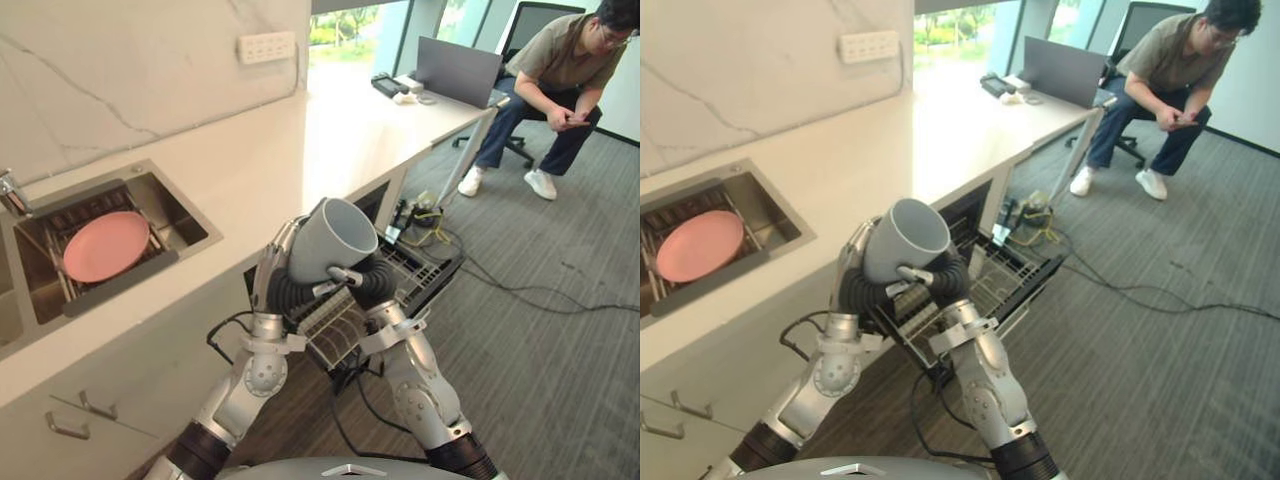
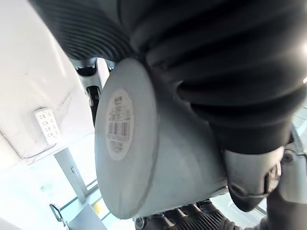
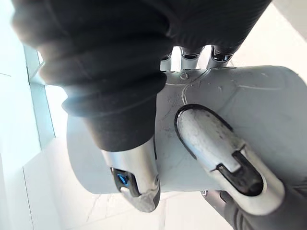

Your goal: Walk over to the sink, pick up the cup, carry it to the dishwasher, place the cup inside the dishwasher, then close the dishwasher door

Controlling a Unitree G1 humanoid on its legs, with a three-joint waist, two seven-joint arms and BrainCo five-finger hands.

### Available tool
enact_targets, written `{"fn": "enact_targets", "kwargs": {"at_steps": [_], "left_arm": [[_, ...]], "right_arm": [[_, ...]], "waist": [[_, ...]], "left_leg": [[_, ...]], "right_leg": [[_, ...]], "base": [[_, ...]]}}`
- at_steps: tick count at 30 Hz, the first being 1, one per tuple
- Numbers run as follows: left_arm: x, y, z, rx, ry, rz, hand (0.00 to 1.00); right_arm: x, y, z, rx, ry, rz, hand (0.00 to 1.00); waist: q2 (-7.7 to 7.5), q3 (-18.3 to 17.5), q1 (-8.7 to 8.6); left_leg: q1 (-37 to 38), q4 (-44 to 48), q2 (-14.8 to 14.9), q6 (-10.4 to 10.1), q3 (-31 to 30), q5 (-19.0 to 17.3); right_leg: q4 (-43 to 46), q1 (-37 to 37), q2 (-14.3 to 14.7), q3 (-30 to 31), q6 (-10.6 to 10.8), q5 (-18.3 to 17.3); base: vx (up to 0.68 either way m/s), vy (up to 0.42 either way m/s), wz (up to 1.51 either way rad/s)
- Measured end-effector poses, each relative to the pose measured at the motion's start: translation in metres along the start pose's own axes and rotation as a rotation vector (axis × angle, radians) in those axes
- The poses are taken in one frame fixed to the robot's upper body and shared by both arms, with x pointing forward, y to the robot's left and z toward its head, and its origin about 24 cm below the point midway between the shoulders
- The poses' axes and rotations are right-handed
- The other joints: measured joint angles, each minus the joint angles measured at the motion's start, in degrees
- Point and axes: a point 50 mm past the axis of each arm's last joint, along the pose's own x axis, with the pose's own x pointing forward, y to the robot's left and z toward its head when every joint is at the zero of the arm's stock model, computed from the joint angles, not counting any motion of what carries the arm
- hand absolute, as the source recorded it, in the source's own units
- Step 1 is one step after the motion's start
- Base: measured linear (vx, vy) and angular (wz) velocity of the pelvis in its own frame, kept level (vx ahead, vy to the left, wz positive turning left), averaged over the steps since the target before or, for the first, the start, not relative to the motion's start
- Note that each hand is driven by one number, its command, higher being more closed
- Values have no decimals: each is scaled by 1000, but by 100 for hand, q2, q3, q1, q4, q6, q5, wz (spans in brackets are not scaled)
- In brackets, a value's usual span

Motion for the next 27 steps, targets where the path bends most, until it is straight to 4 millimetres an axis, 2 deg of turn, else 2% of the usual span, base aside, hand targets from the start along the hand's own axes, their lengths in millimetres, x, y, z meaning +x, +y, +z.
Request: {"fn": "enact_targets", "kwargs": {"at_steps": [7,8,14,20,27], "left_arm": [[-4,-3,-8,27,47,-19,100],[-4,-3,-9,28,52,-21,0],[-24,-9,-21,44,145,-66,0],[-32,-9,-30,33,218,-65,0],[-34,12,-49,39,328,61,0]], "right_arm": [[-1,-2,-4,-41,38,-68,100],[-1,-2,-5,-48,41,-73,100],[-1,-7,0,-80,22,-131,100],[4,-11,7,-76,-23,-181,100],[-1,-38,28,-139,-91,-325,100]], "waist": [[-14,-42,9],[-13,-43,7],[-5,-51,8],[-3,-59,35],[-1,-64,84]], "left_leg": [[-9,-4,-2,4,-9,16],[-10,-6,-1,5,-14,18],[-46,-8,-2,7,-49,33],[-61,-7,-4,9,-90,63],[-83,-11,-3,15,-249,117]], "right_leg": [[0,-4,-2,-1,-2,15],[1,-4,-2,-3,-20,3],[3,-17,-3,-30,-21,1],[4,-6,-4,-64,-16,6],[-5,79,-8,-243,-18,3]], "base": [[0,0,0],[0,0,0],[0,0,2],[0,0,4],[-11,-5,11]]}}
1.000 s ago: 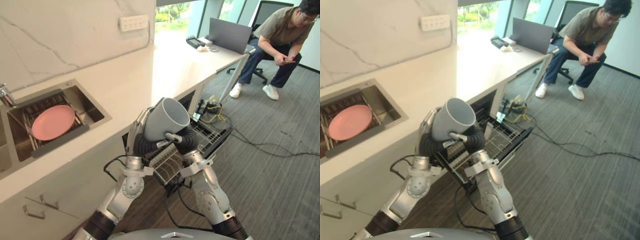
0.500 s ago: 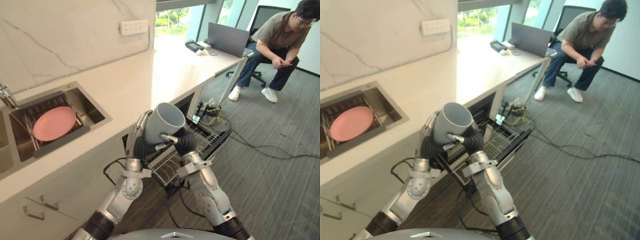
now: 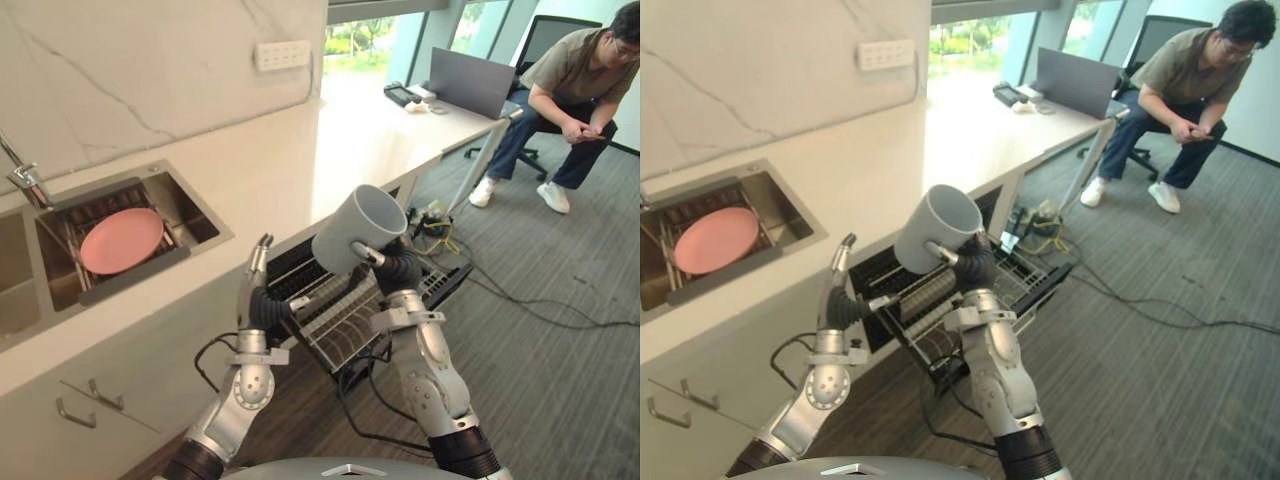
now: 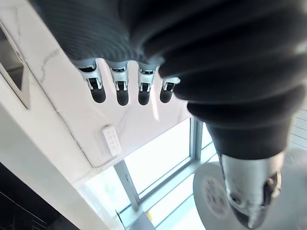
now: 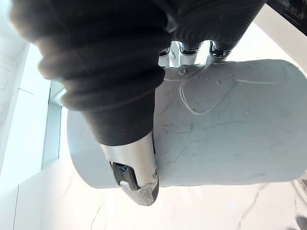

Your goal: Walk over to the sink, pick up the cup, carry it to the dishwasher, place the cup inside the dishwasher, then close the dishwasher door

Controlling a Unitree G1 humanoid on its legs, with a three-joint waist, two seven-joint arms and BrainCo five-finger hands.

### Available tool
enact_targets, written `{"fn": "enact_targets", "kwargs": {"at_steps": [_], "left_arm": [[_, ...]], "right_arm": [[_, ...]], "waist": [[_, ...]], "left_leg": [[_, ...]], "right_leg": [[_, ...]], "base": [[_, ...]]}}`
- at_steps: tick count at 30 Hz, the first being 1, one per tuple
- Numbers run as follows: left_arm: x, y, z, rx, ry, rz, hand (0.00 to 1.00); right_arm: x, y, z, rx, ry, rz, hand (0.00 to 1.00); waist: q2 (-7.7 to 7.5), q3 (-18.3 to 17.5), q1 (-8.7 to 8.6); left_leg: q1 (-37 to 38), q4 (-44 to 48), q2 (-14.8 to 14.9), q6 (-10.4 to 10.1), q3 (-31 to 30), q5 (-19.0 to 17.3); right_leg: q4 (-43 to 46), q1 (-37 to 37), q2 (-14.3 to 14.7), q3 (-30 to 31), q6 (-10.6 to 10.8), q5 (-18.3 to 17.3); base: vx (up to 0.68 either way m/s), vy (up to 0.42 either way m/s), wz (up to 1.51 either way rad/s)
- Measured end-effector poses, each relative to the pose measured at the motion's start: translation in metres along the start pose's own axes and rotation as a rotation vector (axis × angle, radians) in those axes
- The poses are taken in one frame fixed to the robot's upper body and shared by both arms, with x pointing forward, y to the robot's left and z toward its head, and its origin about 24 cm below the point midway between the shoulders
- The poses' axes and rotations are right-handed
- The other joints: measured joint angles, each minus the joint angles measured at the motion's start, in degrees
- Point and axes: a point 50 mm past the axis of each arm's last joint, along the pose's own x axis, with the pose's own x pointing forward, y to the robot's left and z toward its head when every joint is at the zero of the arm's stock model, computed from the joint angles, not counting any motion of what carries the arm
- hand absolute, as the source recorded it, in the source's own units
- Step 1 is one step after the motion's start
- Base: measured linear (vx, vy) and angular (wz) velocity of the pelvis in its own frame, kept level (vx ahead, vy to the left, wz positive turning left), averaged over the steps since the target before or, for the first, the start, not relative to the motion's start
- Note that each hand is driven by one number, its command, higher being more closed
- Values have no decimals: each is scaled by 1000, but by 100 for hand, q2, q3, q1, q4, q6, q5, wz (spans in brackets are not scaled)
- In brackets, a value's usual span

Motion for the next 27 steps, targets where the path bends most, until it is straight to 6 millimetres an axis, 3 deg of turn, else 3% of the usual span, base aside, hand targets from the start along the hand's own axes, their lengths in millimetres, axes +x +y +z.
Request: {"fn": "enact_targets", "kwargs": {"at_steps": [3,9,13,17,19,22,24,27], "left_arm": [[-7,5,-19,-15,100,-4,0],[-60,3,-83,-240,526,-262,0],[-86,16,-112,-319,714,-322,0],[-90,30,-127,-344,787,-262,0],[-86,36,-131,-354,795,-223,0],[-76,40,-131,-373,771,-182,0],[-74,41,-133,-371,768,-175,0],[-69,39,-135,-372,774,-172,0]], "right_arm": [[1,-15,4,-54,-1,-51,100],[19,-76,-2,-309,155,-201,100],[63,-98,19,-469,195,-232,100],[98,-118,57,-580,199,-292,100],[111,-126,74,-613,211,-334,100],[118,-132,74,-647,279,-358,100],[121,-136,71,-655,327,-378,100],[128,-144,81,-640,365,-415,100]], "waist": [[-4,-2,5],[-32,49,190],[-13,741,433],[99,1373,650],[163,1773,840],[199,2070,979],[212,2081,1122],[390,2252,1261]], "left_leg": [[-25,-1,-2,2,-94,31],[-633,5,37,-37,-471,212],[-1076,36,98,-36,-757,412],[-1621,38,132,-71,-1041,638],[-1843,40,128,-48,-1175,765],[-2036,41,94,8,-1389,848],[-2243,41,77,5,-1503,861],[-2432,40,33,18,-1717,923]], "right_leg": [[0,37,-7,-100,0,0],[-105,-230,-4,-507,-48,87],[-230,-429,81,-820,-126,263],[-234,-774,129,-1176,-161,383],[-237,-910,147,-1296,-164,486],[-230,-948,149,-1524,-148,476],[-190,-1118,147,-1614,-146,448],[-140,-1167,140,-1837,-124,380]], "base": [[-22,-2,17],[-56,-6,36],[-110,-4,34],[-101,-14,44],[-27,-26,28],[15,-35,38],[35,-36,27],[27,-53,42]]}}
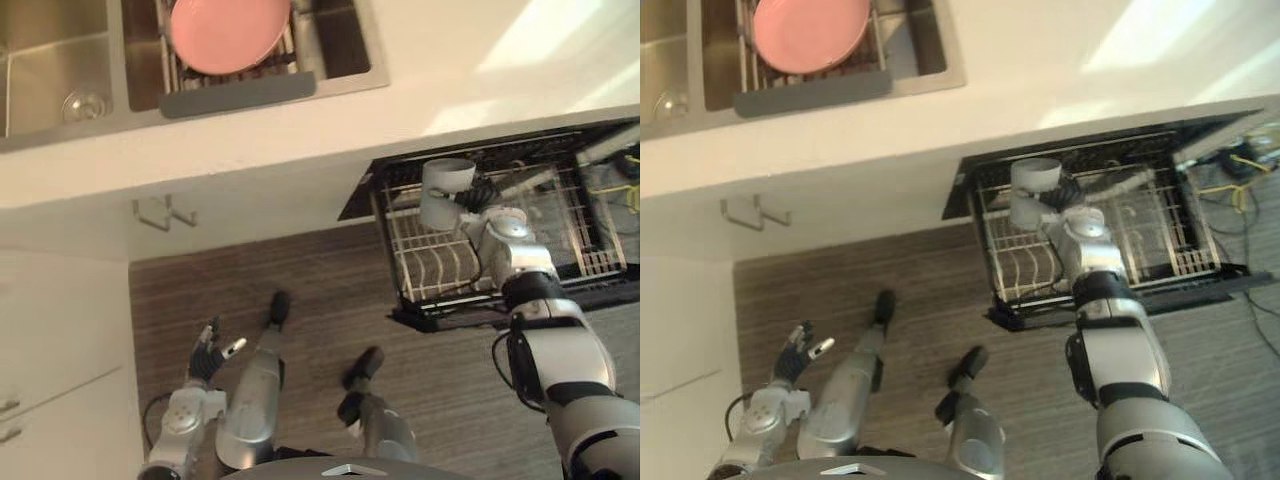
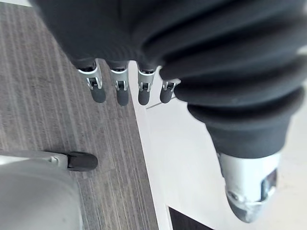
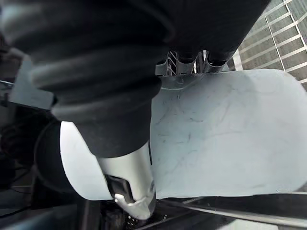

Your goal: Walk over to the sink, pick up the cup, carry it to the dishwasher, place the cup inside the dishwasher, then close the dishwasher door

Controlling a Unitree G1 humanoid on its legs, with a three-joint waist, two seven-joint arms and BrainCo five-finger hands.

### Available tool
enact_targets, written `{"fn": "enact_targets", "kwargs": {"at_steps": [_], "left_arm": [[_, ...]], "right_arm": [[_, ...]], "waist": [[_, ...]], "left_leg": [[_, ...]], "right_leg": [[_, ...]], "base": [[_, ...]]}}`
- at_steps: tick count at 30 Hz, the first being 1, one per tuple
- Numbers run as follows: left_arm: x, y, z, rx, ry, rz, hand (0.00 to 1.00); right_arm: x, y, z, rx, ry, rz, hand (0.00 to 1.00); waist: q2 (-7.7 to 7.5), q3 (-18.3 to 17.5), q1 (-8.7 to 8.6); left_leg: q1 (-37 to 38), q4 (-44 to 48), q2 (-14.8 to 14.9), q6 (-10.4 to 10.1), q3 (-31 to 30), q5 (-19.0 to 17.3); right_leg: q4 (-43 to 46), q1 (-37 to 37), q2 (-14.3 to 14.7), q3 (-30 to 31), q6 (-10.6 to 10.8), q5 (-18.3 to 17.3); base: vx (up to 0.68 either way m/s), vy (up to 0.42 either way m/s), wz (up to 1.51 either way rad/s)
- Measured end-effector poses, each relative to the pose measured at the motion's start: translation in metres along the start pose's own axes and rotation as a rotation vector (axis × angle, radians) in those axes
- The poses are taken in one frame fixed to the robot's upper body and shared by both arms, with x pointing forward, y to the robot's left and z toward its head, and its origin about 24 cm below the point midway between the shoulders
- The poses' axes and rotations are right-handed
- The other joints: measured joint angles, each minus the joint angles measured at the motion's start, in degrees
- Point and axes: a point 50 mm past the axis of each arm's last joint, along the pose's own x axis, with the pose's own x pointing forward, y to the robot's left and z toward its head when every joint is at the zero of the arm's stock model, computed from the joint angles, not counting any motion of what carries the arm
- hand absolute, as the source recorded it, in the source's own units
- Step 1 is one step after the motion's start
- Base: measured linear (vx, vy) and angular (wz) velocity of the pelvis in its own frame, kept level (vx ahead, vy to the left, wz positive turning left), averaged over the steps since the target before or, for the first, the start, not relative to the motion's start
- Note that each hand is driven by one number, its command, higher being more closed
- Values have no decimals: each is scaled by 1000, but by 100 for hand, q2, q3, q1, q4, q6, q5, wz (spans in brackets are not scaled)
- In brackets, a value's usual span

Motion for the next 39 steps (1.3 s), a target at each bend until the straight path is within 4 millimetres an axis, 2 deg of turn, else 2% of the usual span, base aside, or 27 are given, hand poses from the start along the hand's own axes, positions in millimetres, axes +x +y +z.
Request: {"fn": "enact_targets", "kwargs": {"at_steps": [2,5,9,11,13,14,21,28,33,34,35,37,38,39], "left_arm": [[-1,-1,-6,2,30,-2,0],[-2,-5,-9,5,46,-16,0],[-2,-5,-11,-24,64,-10,0],[-3,-7,-12,-31,67,-15,0],[-3,-11,-12,-34,68,-32,0],[-3,-12,-12,-36,69,-33,0],[-2,-18,-7,-46,51,-56,0],[-2,-19,-4,-47,39,-62,0],[-4,-16,-5,-57,36,-49,0],[-7,-12,-6,-66,38,-33,0],[-8,-11,-8,-68,41,-29,0],[-15,-1,-14,-87,54,17,0],[-16,2,-16,-90,61,28,0],[-19,6,-20,-94,75,49,0]], "right_arm": [[3,-6,4,3,25,-6,100],[4,-22,10,-46,48,-62,100],[6,-26,21,-60,54,-77,100],[6,-26,22,-69,68,-78,100],[5,-33,23,-87,87,-108,100],[5,-34,22,-87,97,-113,0],[5,-35,11,-82,168,-125,0],[6,-30,16,-72,131,-61,0],[4,-16,48,-103,-49,2,0],[1,-9,57,-115,-124,30,0],[-1,-6,57,-118,-138,41,0],[-11,2,40,-99,-189,80,0],[-15,5,36,-85,-206,91,0],[-23,11,28,-59,-244,110,0]], "waist": [[98,55,159],[200,137,260],[239,179,296],[300,209,289],[423,270,292],[442,279,307],[545,323,444],[543,324,420],[520,337,279],[501,349,168],[472,363,123],[283,372,14],[240,359,-49],[156,333,-164]], "left_leg": [[-169,0,-31,3,-134,39],[-272,0,-69,-1,-275,51],[-380,0,-65,-6,-316,51],[-377,0,-58,-18,-323,42],[-381,-1,-37,-72,-380,1],[-386,-1,-31,-74,-395,2],[-453,2,66,-106,-397,51],[-259,2,84,-117,-275,41],[-40,-1,165,-138,-81,16],[30,-2,173,-137,-55,14],[85,-2,181,-134,-35,7],[275,-3,205,-135,81,-44],[307,-4,207,-136,94,-50],[400,-4,210,-138,121,-78]], "right_leg": [[167,-155,-46,-120,10,-113],[235,-186,-69,-257,45,-194],[409,-345,-97,-282,38,-314],[444,-354,-98,-282,41,-346],[535,-375,-89,-289,23,-427],[559,-392,-88,-288,17,-449],[790,-541,-66,-284,-19,-608],[1083,-533,-151,-148,-35,-773],[1198,-490,-138,53,-86,-803],[1206,-421,-133,55,-91,-807],[1207,-380,-132,66,-93,-808],[1193,-262,-112,192,-96,-810],[1178,-225,-108,201,-95,-807],[1143,-130,-100,214,-91,-803]], "base": [[38,-52,29],[32,-30,29],[36,-23,6],[16,-11,-1],[8,-19,4],[4,-32,-1],[21,-35,1],[-11,-16,-7],[-74,-25,-19],[-60,-45,-12],[-49,-46,-11],[-25,-51,-21],[-9,-55,-17],[8,-45,-17]]}}
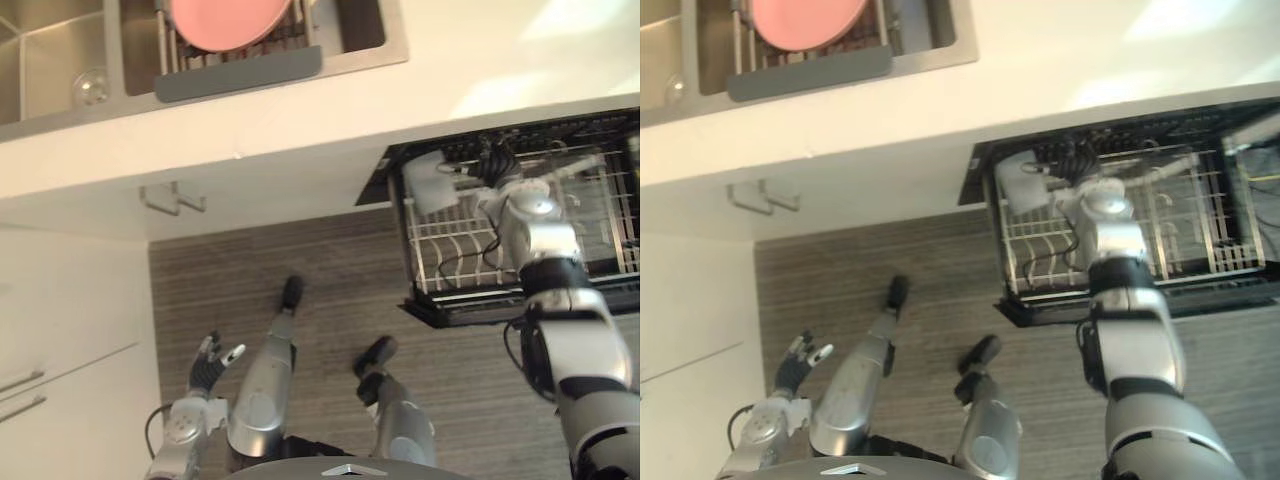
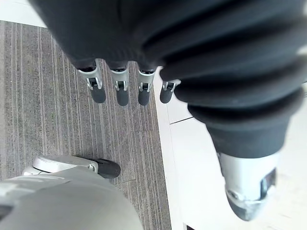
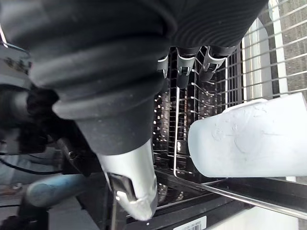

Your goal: Walk over to the sink, pick up the cup, carry it to the dishwasher, place the cup inside the dishwasher, then close the dishwasher door

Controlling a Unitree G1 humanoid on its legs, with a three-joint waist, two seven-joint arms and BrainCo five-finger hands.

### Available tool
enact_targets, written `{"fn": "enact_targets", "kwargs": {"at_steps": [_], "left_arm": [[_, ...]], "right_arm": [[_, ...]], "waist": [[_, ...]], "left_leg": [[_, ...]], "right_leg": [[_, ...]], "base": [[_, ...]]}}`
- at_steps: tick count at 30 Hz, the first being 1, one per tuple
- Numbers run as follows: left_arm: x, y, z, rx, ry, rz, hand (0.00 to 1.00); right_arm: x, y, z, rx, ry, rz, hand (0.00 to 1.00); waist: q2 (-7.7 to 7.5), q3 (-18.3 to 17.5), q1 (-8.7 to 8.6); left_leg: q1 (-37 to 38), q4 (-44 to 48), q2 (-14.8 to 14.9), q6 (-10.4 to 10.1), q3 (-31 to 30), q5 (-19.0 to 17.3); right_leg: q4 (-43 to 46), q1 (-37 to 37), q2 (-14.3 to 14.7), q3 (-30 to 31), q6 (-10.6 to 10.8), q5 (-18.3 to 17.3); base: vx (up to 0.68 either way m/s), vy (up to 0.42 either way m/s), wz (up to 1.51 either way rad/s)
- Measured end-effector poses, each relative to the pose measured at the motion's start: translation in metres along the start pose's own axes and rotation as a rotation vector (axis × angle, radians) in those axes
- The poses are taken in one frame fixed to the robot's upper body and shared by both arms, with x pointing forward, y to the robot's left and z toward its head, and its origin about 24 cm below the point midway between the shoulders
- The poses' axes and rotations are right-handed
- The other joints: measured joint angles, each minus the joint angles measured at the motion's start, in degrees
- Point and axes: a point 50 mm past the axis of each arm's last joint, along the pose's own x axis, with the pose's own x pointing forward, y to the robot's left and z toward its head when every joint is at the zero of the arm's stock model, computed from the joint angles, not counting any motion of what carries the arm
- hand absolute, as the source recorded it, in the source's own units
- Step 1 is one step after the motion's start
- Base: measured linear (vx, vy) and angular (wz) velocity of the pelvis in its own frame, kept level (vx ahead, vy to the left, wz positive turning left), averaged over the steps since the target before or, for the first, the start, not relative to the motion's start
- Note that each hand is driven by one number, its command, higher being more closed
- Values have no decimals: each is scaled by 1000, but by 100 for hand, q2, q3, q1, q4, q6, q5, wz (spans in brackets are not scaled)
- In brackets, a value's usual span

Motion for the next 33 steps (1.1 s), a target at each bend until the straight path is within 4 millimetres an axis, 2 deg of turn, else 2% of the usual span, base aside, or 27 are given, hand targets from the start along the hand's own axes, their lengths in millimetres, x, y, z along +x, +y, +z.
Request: {"fn": "enact_targets", "kwargs": {"at_steps": [2,4,5,6,8,10,12,14,16,18,19,20,21,22,23,24,25,26,27,28,29,31,32,33], "left_arm": [[-5,8,-9,-7,32,32,0],[-14,19,-25,-2,94,61,0],[-21,25,-35,-8,132,86,0],[-22,25,-37,-10,139,90,0],[-30,29,-49,-39,179,128,0],[-38,31,-59,-69,210,165,0],[-43,32,-64,-93,227,191,0],[-49,33,-71,-131,236,248,0],[-55,37,-76,-148,251,279,0],[-70,46,-89,-159,297,329,0],[-79,53,-95,-169,318,358,0],[-83,56,-98,-173,329,371,0],[-93,49,-108,-199,375,382,0],[-103,46,-116,-207,409,387,0],[-109,47,-119,-200,424,391,0],[-117,46,-124,-199,449,400,0],[-119,43,-126,-214,457,410,0],[-118,42,-126,-214,457,410,0],[-117,40,-126,-215,461,406,0],[-118,36,-128,-204,471,391,0],[-118,34,-128,-197,476,381,0],[-106,32,-121,-178,445,352,0],[-104,32,-120,-171,439,347,0],[-99,34,-116,-157,426,339,0]], "right_arm": [[-15,14,-12,38,-32,31,0],[-37,33,-32,93,-48,64,0],[-55,45,-45,145,-56,78,0],[-58,48,-48,156,-55,81,0],[-83,65,-62,225,-65,118,0],[-101,80,-65,288,-104,188,0],[-107,89,-59,331,-156,252,0],[-112,94,-43,391,-265,299,0],[-113,93,-40,403,-287,291,0],[-116,91,-42,424,-293,274,0],[-119,85,-43,416,-299,254,0],[-119,81,-41,408,-313,243,0],[-119,67,-38,379,-344,211,0],[-122,54,-42,386,-338,162,0],[-124,48,-44,393,-336,141,0],[-127,38,-45,411,-346,100,0],[-130,28,-45,422,-362,60,0],[-131,25,-46,439,-364,38,0],[-136,20,-52,464,-352,0,0],[-142,19,-55,466,-342,-16,0],[-147,18,-53,467,-347,-21,0],[-155,15,-56,491,-342,-41,0],[-156,15,-57,496,-337,-50,0],[-159,15,-60,506,-328,-70,0]], "waist": [[-170,-125,-78],[-365,-474,-195],[-451,-718,-276],[-461,-757,-283],[-509,-1074,-327],[-494,-1263,-395],[-465,-1320,-417],[-382,-1369,-446],[-352,-1392,-430],[-254,-1493,-428],[-412,-1653,-439],[-429,-1686,-444],[-152,-1672,-419],[-88,-1681,-549],[-100,-1726,-579],[-129,-1801,-599],[-120,-1822,-629],[-193,-1806,-665],[-332,-1809,-695],[-360,-1838,-733],[-362,-1840,-805],[-354,-1838,-968],[-347,-1844,-982],[-331,-1852,-1010]], "left_leg": [[164,-1,27,-7,133,-83],[290,-2,52,-23,237,-191],[420,-2,54,-27,300,-264],[454,-1,54,-29,319,-279],[648,0,53,-38,405,-374],[897,3,53,-60,396,-451],[1043,3,54,-73,362,-481],[1041,189,-1,-86,21,-536],[1004,404,-73,-65,-154,-643],[897,676,83,445,693,-1034],[793,998,203,868,1448,-1357],[606,1494,307,983,1828,-1538],[373,2612,695,1042,2393,-1431],[348,2840,666,890,2550,-1339],[427,2729,574,888,2567,-1338],[621,2199,370,809,2527,-1294],[892,1371,167,437,2441,-1047],[1010,1015,41,427,2453,-963],[1148,935,-35,518,2633,-1057],[1277,1142,-51,403,2626,-1134],[1300,957,-128,389,2542,-1114],[1252,720,-206,469,2391,-1021],[1251,671,-208,489,2342,-1016],[1321,528,-236,555,2248,-991]], "right_leg": [[-85,118,36,136,7,13],[-255,247,81,175,17,44],[-406,396,120,248,40,75],[-434,433,125,260,42,81],[-615,645,154,331,62,107],[-711,930,179,327,75,105],[-793,1138,230,272,79,102],[-823,1489,246,-124,103,21],[-791,1717,207,-425,123,-81],[-736,1933,221,-949,85,-114],[-886,2020,162,-1239,-21,-30],[-884,2043,49,-1314,48,-79],[-500,2088,26,-1402,211,-239],[-237,2201,-112,-1415,229,-439],[-232,2251,-153,-1370,218,-543],[-230,2308,-176,-1432,260,-562],[-187,2281,-189,-1561,230,-597],[-162,2270,-302,-1638,246,-632],[-101,2255,-481,-1788,266,-613],[71,2197,-578,-1769,280,-599],[215,2180,-625,-1785,316,-568],[535,2042,-697,-1745,43,-346],[639,1988,-713,-1690,-48,-278],[781,1924,-721,-1456,-257,-138]], "base": [[21,-49,-28],[101,-64,-26],[119,-48,-18],[126,-42,-25],[112,-36,-20],[121,-45,-5],[63,-54,16],[9,-60,68],[-42,4,87],[-53,-34,108],[-13,-4,94],[33,67,88],[23,142,93],[9,142,91],[-41,149,97],[-66,109,72],[-85,87,67],[-120,87,56],[-59,64,29],[22,74,29],[58,73,27],[-34,120,39],[-58,136,29],[-30,110,22]]}}
